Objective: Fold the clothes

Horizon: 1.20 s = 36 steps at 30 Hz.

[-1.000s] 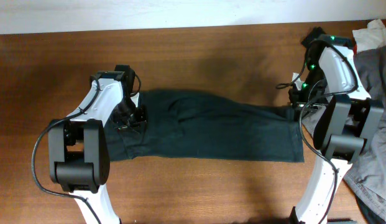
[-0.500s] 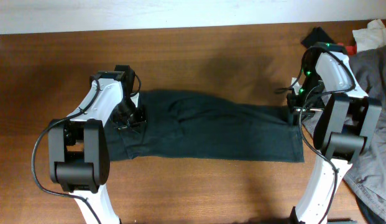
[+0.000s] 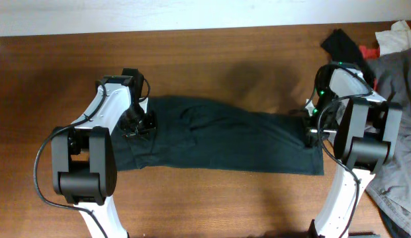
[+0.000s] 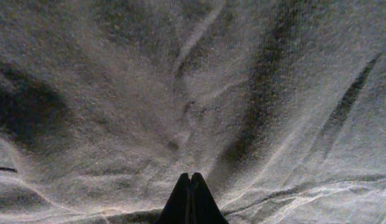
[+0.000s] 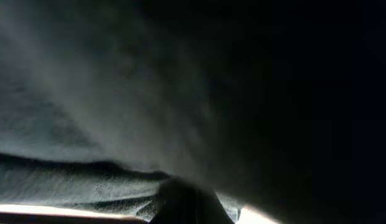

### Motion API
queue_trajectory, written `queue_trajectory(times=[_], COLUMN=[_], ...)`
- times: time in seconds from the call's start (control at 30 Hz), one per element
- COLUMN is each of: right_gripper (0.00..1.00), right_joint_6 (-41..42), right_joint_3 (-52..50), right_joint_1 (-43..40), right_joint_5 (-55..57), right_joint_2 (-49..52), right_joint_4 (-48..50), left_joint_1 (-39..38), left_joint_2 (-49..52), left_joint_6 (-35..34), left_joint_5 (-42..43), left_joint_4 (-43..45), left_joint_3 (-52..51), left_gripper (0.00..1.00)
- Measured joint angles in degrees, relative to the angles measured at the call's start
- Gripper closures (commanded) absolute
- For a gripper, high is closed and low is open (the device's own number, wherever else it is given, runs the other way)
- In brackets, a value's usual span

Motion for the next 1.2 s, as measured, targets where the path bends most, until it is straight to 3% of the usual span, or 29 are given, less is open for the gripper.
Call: queue_trajectory(times=[0.13,0.17,0.2,0.4,0.5,0.67,0.73,0.77,0.87,1.03,1.2], right_gripper=[0.94,0.8,0.59,0.33,0.26,0.25,0.2,0.12,0.01,0.01,0.01], right_joint_6=[0.63,0.85,1.33,1.95,1.92,1.7,1.79,1.86,2.01,1.73,1.75], right_joint_3=[-1.38,-1.42,-1.44,0.17,5.6,18.32,23.41,26.03,30.69,32.54,32.48], right_joint_1=[0.0,0.0,0.0,0.0,0.22,1.95,3.19,4.02,6.8,11.32,14.21], right_joint_5=[-0.02,0.0,0.0,0.98,0.74,0.79,0.79,0.76,0.55,-4.09,-9.44], right_joint_2=[-0.96,-1.01,-1.01,-0.92,-0.81,-0.85,-1.27,-1.81,-5.07,-10.91,-11.3], right_joint_4=[1.25,1.31,1.42,-0.42,-2.93,-7.65,-10.88,-12.68,-14.36,-14.62,-13.55], left_joint_1=[0.0,0.0,0.0,0.0,0.0,0.0,0.0,0.0,0.0,-0.24,-3.45], left_joint_2=[0.0,0.0,0.0,0.0,-0.02,-0.22,-0.85,-1.36,-3.3,-4.28,-4.28], left_joint_6=[0.0,0.0,0.0,0.0,0.0,-0.04,-0.02,-0.02,-0.04,0.11,2.01], left_joint_5=[0.0,0.0,0.0,0.0,-0.02,-0.02,0.0,-0.02,0.42,2.86,3.52], left_joint_4=[0.13,0.15,0.2,0.04,-1.49,-6.82,-9.38,-10.62,-14.25,-18.86,-18.97], left_joint_3=[0.0,0.0,0.0,0.33,3.58,16.74,22.05,24.11,28.5,29.05,26.32], left_gripper=[1.0,1.0,1.0,1.0,0.99,0.96,0.96,0.96,0.97,0.96,0.86])
